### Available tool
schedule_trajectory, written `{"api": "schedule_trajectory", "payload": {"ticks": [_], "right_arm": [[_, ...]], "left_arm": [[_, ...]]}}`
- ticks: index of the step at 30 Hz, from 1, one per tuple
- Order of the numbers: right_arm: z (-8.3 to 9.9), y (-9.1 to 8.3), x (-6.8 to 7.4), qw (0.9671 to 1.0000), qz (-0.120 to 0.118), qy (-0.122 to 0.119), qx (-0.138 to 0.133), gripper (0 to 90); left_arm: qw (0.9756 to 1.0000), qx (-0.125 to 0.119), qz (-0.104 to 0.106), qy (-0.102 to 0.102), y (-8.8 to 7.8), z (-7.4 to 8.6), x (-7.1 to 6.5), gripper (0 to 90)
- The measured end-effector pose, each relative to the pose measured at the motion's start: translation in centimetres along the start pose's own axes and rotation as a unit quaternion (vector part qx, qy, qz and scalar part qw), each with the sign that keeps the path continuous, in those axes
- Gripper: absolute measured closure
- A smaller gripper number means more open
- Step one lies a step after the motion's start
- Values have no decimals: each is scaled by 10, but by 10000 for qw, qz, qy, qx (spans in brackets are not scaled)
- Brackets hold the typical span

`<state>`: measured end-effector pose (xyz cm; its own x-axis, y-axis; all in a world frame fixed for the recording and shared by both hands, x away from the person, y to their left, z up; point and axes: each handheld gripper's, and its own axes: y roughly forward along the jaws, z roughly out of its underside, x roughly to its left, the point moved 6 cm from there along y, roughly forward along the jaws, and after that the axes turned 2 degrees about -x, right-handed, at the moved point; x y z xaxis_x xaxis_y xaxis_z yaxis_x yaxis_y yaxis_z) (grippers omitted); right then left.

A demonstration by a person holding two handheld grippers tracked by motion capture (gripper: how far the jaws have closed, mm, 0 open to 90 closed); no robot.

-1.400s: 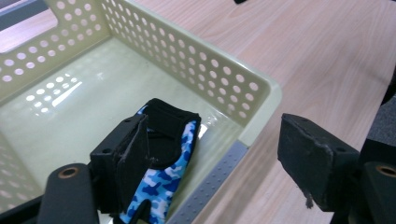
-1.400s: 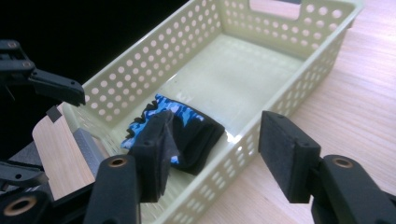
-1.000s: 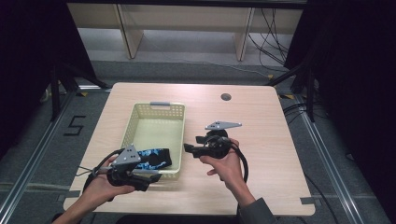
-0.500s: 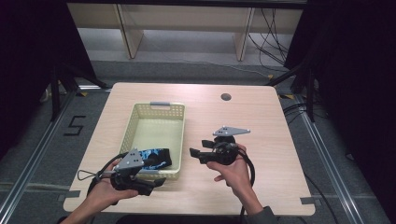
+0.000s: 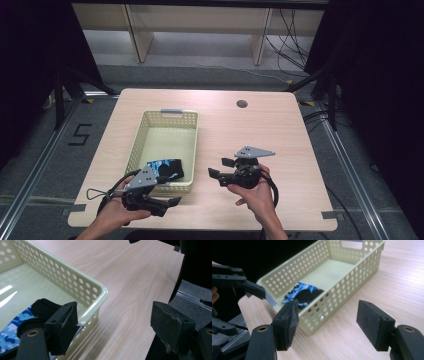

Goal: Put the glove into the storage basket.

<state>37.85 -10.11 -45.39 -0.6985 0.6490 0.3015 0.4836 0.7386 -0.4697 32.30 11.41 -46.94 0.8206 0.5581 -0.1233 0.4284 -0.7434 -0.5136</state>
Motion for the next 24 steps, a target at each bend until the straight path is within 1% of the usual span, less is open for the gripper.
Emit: {"api": "schedule_trajectory", "payload": {"ticks": [1, 2, 3, 4, 7, 8, 9, 10, 11, 12, 13, 14, 15, 16, 17, 18, 19, 20, 21, 22, 23, 24], "right_arm": [[2, -1, -1, 10000, -17, -48, 71, 347], [4, -3, -1, 10000, -13, 7, 9, 347], [4, -3, -1, 10000, -13, 7, 9, 347], [6, -5, -2, 10000, -33, 11, 6, 347], [7, -6, -4, 10000, -54, -35, -23, 346], [10, -7, -4, 10000, -17, 27, 15, 345], [10, -7, -4, 10000, -17, 27, 15, 345], [12, -6, -3, 9999, -81, 84, 48, 344], [14, -6, -3, 9999, -75, 67, 60, 343], [19, -6, -2, 9999, -74, 31, 99, 340], [19, -6, -2, 9999, -74, 31, 99, 340], [24, -7, -2, 9998, -120, 57, 125, 337], [24, -7, -2, 9998, -120, 57, 125, 337], [26, -8, -3, 9998, -150, 23, 120, 337], [28, -10, -2, 9997, -133, 119, 159, 334], [33, -12, -4, 9998, -111, 92, 132, 329], [33, -12, -4, 9998, -111, 92, 132, 329], [35, -13, -7, 9998, -114, -41, 167, 327], [39, -13, -9, 9998, -148, -54, 134, 320], [39, -13, -9, 9998, -148, -54, 134, 320], [42, -14, -7, 9998, -133, 61, 146, 319], [46, -16, -7, 9996, -120, 19, 243, 314]], "left_arm": [[10000, 49, -18, 55, 0, 2, -1, 216], [9999, 22, 41, 104, 2, 3, -3, 215], [9999, 22, 41, 104, 2, 3, -3, 215], [9999, 60, 52, 145, 2, 5, -3, 215], [9999, 95, 60, 125, 2, 7, -4, 214], [9999, 86, 79, 125, 3, 8, -4, 214], [9997, 194, 9, 180, 3, 10, -3, 214], [9997, 152, 112, 143, 5, 10, -5, 214], [9997, 160, 60, 153, 6, 12, -5, 214], [9995, 163, 142, 235, 8, 14, -6, 212], [9995, 163, 142, 235, 8, 14, -6, 212], [9996, 202, 92, 177, 9, 16, -7, 212], [9993, 244, 93, 269, 9, 17, -7, 212], [9995, 204, 141, 220, 10, 17, -8, 211], [9993, 236, 167, 242, 10, 18, -8, 210], [9995, 255, 167, 119, 12, 22, -9, 210], [9995, 255, 167, 119, 12, 22, -9, 209], [9990, 302, 159, 281, 13, 24, -7, 209], [9993, 295, 143, 167, 14, 26, -9, 208], [9991, 312, 148, 239, 15, 28, -8, 208], [9992, 338, 142, 154, 17, 30, -10, 207], [9989, 418, 110, 204, 19, 34, -10, 206]]}}
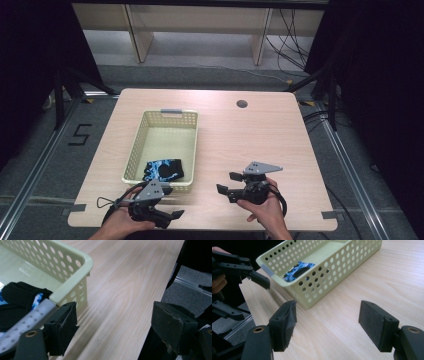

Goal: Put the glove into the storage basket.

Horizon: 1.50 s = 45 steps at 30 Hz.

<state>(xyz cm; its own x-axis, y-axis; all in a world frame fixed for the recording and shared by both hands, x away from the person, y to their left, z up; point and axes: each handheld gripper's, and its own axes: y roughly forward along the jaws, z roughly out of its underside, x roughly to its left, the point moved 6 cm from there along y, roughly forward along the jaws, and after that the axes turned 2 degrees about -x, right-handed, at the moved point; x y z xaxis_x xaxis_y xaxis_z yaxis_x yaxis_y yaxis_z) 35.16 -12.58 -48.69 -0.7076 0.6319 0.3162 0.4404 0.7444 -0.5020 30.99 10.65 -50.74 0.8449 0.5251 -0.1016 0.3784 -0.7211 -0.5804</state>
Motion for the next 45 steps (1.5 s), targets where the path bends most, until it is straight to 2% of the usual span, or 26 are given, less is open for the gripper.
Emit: {"api": "schedule_trajectory", "payload": {"ticks": [5, 8, 11, 12, 14, 15, 16, 19, 20, 21, 22, 23, 24, 25, 26, 27, 29, 30, 32, 34, 35, 36, 41, 42, 44, 45], "right_arm": [[6, -2, 3, 10000, -84, 32, -31, 298], [10, -4, 1, 9999, 8, -119, -2, 278], [15, -4, 4, 10000, -52, 64, 2, 263], [15, -5, 1, 9999, 17, -111, -7, 259], [18, -5, 1, 9999, 42, -106, -1, 252], [20, -5, 4, 10000, -31, 66, 54, 248], [20, -5, 1, 10000, -41, -59, 32, 243], [24, -6, 3, 10000, -24, 52, 74, 230], [25, -6, 3, 10000, -10, 54, 75, 226], [25, -7, 0, 9999, 32, -91, 63, 222], [26, -7, 1, 10000, 5, 17, 90, 218], [27, -8, -1, 9999, 25, -99, 84, 215], [27, -8, -1, 9999, 25, -99, 84, 215], [29, -8, 2, 9999, 48, 127, 90, 214], [29, -9, -1, 9999, 60, -92, 91, 215], [30, -10, 0, 9999, 44, 14, 102, 215], [32, -10, 2, 9998, 28, 149, 142, 215], [33, -12, -2, 9998, 132, -121, 100, 215], [35, -11, 0, 9999, 50, 28, 126, 214], [37, -12, -1, 9999, 37, 3, 153, 214], [37, -12, -1, 9999, 37, 3, 153, 214], [39, -14, 1, 9996, 104, 90, 233, 212], [43, -15, 0, 9997, 61, 21, 236, 209], [45, -15, 0, 9997, 78, 6, 230, 208], [46, -16, 2, 9994, 99, 87, 319, 208], [47, -16, 0, 9995, 101, -11, 296, 208]], "left_arm": [[10000, 52, 50, 61, 2, 5, -4, 201], [9999, 65, 50, 115, 3, 9, -6, 198], [9999, 101, 52, 127, 2, 13, -6, 195], [9997, 160, 0, 205, 2, 14, -4, 195], [9998, 140, 22, 165, 2, 15, -5, 191], [9998, 149, 59, 133, 2, 16, -5, 190], [9999, 118, 60, 87, 3, 17, -6, 189], [9996, 166, 7, 219, 4, 19, -3, 181], [9997, 208, 5, 156, 4, 21, -4, 179], [9995, 196, 1, 248, 5, 21, -3, 177], [9996, 205, 12, 179, 6, 22, -4, 176], [9997, 221, 2, 94, 6, 23, -5, 175], [9996, 249, -19, 166, 7, 24, -4, 175], [9995, 250, -23, 205, 7, 24, -4, 173], [9994, 247, -18, 243, 8, 24, -4, 173], [9996, 235, -30, 145, 8, 25, -5, 173], [9995, 266, -9, 162, 9, 26, -5, 172], [9990, 345, -29, 291, 8, 27, -4, 173], [9994, 277, -3, 229, 10, 27, -6, 173], [9994, 300, 76, 153, 11, 29, -9, 172], [9986, 400, -24, 349, 10, 30, -6, 172], [9990, 313, -14, 316, 11, 29, -7, 172], [9991, 349, 2, 232, 12, 32, -10, 170], [9985, 452, 30, 314, 11, 33, -9, 170], [9986, 430, 23, 297, 12, 34, -9, 170], [9980, 458, 42, 442, 12, 33, -8, 170]]}}
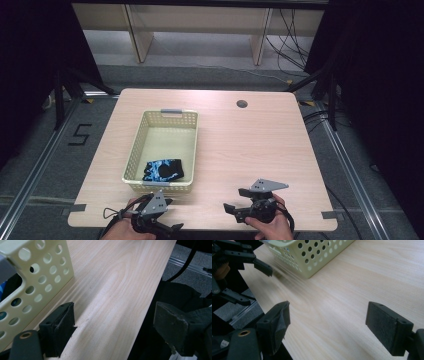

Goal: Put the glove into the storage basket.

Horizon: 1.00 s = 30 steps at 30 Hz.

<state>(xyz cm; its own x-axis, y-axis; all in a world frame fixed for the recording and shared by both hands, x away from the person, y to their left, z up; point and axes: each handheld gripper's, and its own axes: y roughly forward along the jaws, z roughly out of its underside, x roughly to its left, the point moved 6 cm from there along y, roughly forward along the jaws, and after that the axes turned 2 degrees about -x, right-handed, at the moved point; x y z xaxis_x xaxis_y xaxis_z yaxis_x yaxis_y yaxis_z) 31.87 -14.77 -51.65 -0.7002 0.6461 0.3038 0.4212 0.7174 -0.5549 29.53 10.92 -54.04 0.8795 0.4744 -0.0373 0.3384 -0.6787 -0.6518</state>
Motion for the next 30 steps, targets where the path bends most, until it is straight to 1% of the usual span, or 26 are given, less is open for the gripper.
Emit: {"api": "schedule_trajectory", "payload": {"ticks": [1, 2, 3, 4, 5, 6, 7, 8, 9, 12, 13, 14, 15, 16, 17, 18, 19, 22, 23, 24, 25, 26, 27, 28, 30], "right_arm": [[2, 0, 1, 10000, -14, 20, 58, 209], [2, 0, 1, 10000, -14, 20, 58, 209], [4, 0, 1, 10000, 7, -29, 87, 209], [4, 0, 1, 10000, 7, -29, 87, 209], [6, 0, 3, 10000, 13, -4, 83, 209], [6, 0, 3, 10000, 13, -4, 83, 209], [8, -1, 1, 9998, 40, -73, 161, 209], [8, -1, 1, 9998, 40, -73, 161, 209], [11, 0, 3, 9998, 42, 41, 203, 208], [13, -1, 2, 9996, 51, -31, 269, 207], [15, -2, 3, 9994, 83, -23, 329, 206], [15, -2, 3, 9994, 83, -23, 329, 206], [17, -2, 3, 9995, 115, -104, 267, 207], [17, -2, 3, 9995, 115, -104, 267, 207], [19, -3, 4, 9993, 135, -74, 342, 207], [19, -3, 4, 9993, 146, -121, 307, 206], [22, -3, 4, 9992, 175, -169, 328, 205], [24, -4, 5, 9989, 158, -191, 392, 203], [27, -4, 8, 9985, 231, -153, 471, 193], [27, -4, 8, 9985, 231, -153, 471, 193], [28, -5, 7, 9980, 261, -227, 523, 193], [29, -4, 9, 9982, 193, -224, 513, 193], [30, -4, 8, 9978, 249, -315, 536, 191], [30, -5, 9, 9976, 295, -305, 556, 191], [30, -5, 10, 9976, 295, -277, 555, 191]], "left_arm": [[9998, -60, -8, -180, 2, 0, -2, 170], [9998, -60, -8, -180, 2, 0, -2, 170], [9999, -55, -21, -110, 1, 0, -2, 170], [9997, -66, 2, -232, 2, 1, -3, 170], [10000, 31, -31, -89, 0, 2, -1, 167], [9999, 75, -38, -65, 0, 3, -1, 167], [9999, 44, -21, -116, 1, 3, -1, 166], [9999, 43, 1, -141, 1, 4, -2, 166], [9999, 72, -31, -113, 1, 5, -1, 165], [9999, 63, -15, -127, 2, 5, -2, 165], [9999, 130, -26, -105, 1, 6, -1, 165], [9999, 107, -22, -114, 2, 7, -2, 165], [9999, 111, -31, -115, 2, 8, -2, 165], [9999, 111, -31, -115, 2, 8, -2, 165], [9999, 119, -35, -90, 2, 8, -2, 165], [9999, 121, -39, -97, 2, 8, -2, 165], [9999, 128, -55, -96, 2, 8, -2, 165], [9998, 133, -53, -100, 2, 9, -2, 165], [9998, 56, -38, -191, 3, 8, -4, 165], [9998, 63, -37, -177, 3, 8, -4, 165], [9998, 62, -32, -174, 3, 8, -4, 165], [9999, 69, -11, -80, 3, 8, -3, 165], [9999, 117, -26, -107, 2, 8, -3, 165], [9999, 115, 6, -10, 2, 8, -2, 166], [9999, 126, 2, -29, 2, 8, -3, 165]]}}
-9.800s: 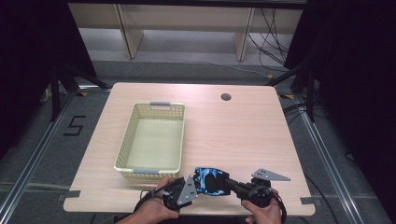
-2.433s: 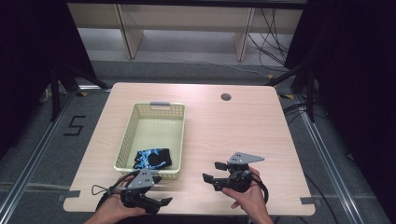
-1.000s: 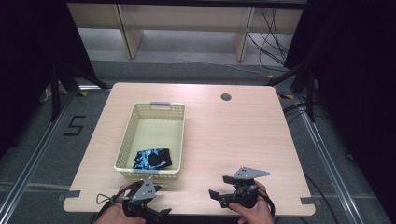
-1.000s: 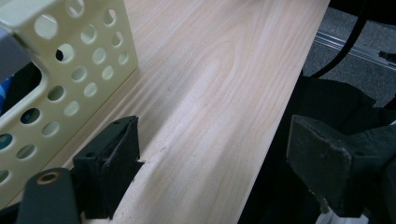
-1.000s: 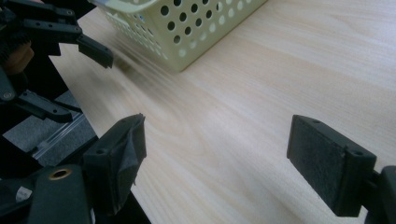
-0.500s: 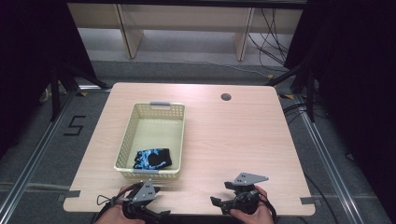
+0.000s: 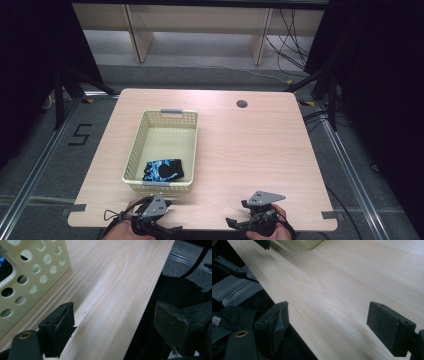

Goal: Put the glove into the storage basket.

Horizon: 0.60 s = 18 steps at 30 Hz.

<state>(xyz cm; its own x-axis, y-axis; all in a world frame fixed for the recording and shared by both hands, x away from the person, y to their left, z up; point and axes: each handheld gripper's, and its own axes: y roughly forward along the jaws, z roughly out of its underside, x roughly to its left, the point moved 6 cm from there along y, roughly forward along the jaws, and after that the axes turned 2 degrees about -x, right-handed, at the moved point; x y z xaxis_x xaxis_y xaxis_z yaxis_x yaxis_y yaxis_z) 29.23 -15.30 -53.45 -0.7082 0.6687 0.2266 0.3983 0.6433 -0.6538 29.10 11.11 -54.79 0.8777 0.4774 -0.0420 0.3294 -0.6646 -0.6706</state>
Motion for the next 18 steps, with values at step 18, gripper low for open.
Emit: {"api": "schedule_trajectory", "payload": {"ticks": [18], "right_arm": [[1, 0, -1, 10000, -17, 26, 13, 187]], "left_arm": [[10000, -70, -27, -33, 2, 0, 0, 166]]}}
